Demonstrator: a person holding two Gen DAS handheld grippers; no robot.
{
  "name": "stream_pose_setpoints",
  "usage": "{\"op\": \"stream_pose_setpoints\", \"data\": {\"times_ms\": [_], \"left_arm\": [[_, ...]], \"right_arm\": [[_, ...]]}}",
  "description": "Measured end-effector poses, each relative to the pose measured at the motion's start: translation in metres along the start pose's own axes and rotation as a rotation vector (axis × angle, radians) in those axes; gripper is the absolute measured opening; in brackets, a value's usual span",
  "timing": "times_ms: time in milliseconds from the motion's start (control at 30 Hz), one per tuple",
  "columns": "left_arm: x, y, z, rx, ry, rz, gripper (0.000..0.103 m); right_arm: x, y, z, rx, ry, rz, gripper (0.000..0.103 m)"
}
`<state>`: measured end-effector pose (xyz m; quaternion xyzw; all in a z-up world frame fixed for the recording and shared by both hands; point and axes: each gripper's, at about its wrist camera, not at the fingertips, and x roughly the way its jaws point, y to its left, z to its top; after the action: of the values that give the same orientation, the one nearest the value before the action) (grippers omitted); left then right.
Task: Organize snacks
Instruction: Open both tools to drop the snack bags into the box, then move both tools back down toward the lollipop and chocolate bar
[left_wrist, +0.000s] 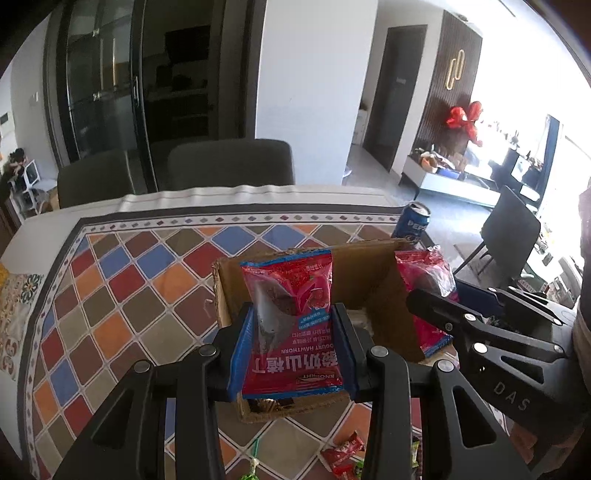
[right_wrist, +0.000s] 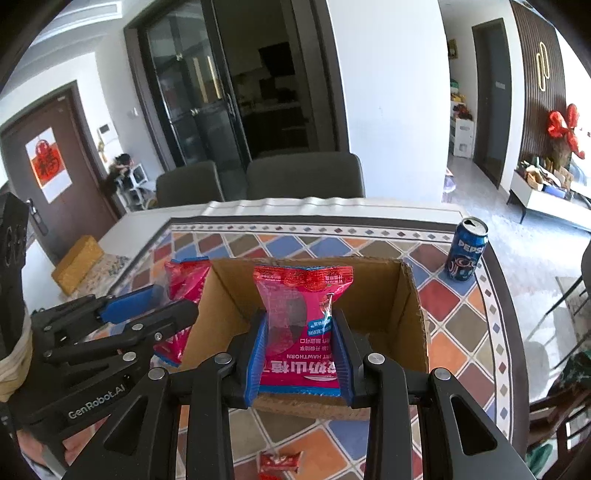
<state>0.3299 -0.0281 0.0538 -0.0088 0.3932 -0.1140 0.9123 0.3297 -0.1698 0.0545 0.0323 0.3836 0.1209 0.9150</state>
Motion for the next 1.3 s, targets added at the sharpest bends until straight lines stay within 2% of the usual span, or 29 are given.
{"op": "stream_pose_setpoints", "data": {"times_ms": [100, 167, 200, 233, 567, 1000, 1067, 1167, 1300], "left_arm": [[0.006, 0.001, 0.001, -0.007, 0.013, 0.018, 0.041], [0.006, 0.002, 0.001, -0.001, 0.008, 0.050, 0.048], [0.004, 0.002, 0.000, 0.004, -0.001, 0.062, 0.055], [0.002, 0.003, -0.001, 0.008, -0.007, 0.069, 0.057], [-0.027, 0.007, -0.022, 0.024, -0.023, 0.081, 0.058], [-0.062, 0.015, -0.069, 0.011, -0.040, 0.119, 0.061], [-0.062, 0.018, -0.076, 0.005, -0.032, 0.120, 0.061], [-0.058, 0.022, -0.087, -0.010, -0.002, 0.118, 0.062], [-0.044, 0.029, -0.103, -0.030, 0.065, 0.110, 0.062]], "right_arm": [[0.009, -0.002, 0.002, 0.002, 0.020, -0.015, 0.034], [0.016, -0.004, 0.003, 0.003, 0.043, -0.022, 0.039], [0.018, -0.004, 0.004, 0.008, 0.054, -0.027, 0.047], [0.018, -0.005, 0.002, 0.018, 0.056, -0.032, 0.049], [-0.001, 0.005, -0.017, -0.020, 0.041, -0.042, 0.049], [-0.018, 0.029, -0.056, -0.064, 0.075, 0.020, 0.049], [-0.017, 0.032, -0.061, -0.071, 0.085, 0.027, 0.049], [-0.013, 0.036, -0.070, -0.077, 0.111, 0.038, 0.057], [-0.004, 0.038, -0.081, -0.084, 0.153, 0.038, 0.057]]}}
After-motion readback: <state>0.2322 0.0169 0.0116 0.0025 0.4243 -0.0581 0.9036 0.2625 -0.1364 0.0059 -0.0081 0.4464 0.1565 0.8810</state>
